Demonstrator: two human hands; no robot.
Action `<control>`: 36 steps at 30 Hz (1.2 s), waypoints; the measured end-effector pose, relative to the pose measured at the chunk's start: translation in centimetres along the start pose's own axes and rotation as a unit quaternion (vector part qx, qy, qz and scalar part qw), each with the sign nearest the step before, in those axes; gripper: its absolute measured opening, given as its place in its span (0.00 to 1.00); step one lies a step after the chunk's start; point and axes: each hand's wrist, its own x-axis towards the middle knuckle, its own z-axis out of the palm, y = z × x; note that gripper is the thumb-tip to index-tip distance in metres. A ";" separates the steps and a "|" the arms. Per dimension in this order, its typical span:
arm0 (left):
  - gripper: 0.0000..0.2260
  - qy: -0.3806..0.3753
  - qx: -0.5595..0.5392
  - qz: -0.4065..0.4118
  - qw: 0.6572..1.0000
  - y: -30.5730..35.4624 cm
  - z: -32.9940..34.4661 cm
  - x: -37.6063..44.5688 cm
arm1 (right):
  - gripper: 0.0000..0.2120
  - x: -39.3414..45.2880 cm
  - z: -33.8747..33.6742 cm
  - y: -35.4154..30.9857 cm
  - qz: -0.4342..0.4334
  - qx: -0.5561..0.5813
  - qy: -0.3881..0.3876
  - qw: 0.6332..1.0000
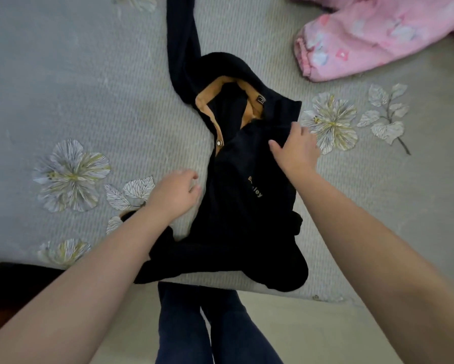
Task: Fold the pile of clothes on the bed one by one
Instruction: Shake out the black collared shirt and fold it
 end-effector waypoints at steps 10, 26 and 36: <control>0.17 0.078 -0.059 0.043 0.994 3.1 -2.8 6.9 | 0.11 0.0 -0.6 8.1 0.157 0.031 0.052 0.986; 0.13 -0.059 0.211 0.279 0.935 20.9 6.4 16.0 | 0.14 -7.8 1.8 21.0 0.443 0.218 0.061 0.868; 0.11 -0.068 -0.018 0.233 0.970 22.7 2.3 15.0 | 0.07 -5.5 -1.9 20.7 0.412 0.314 0.088 0.851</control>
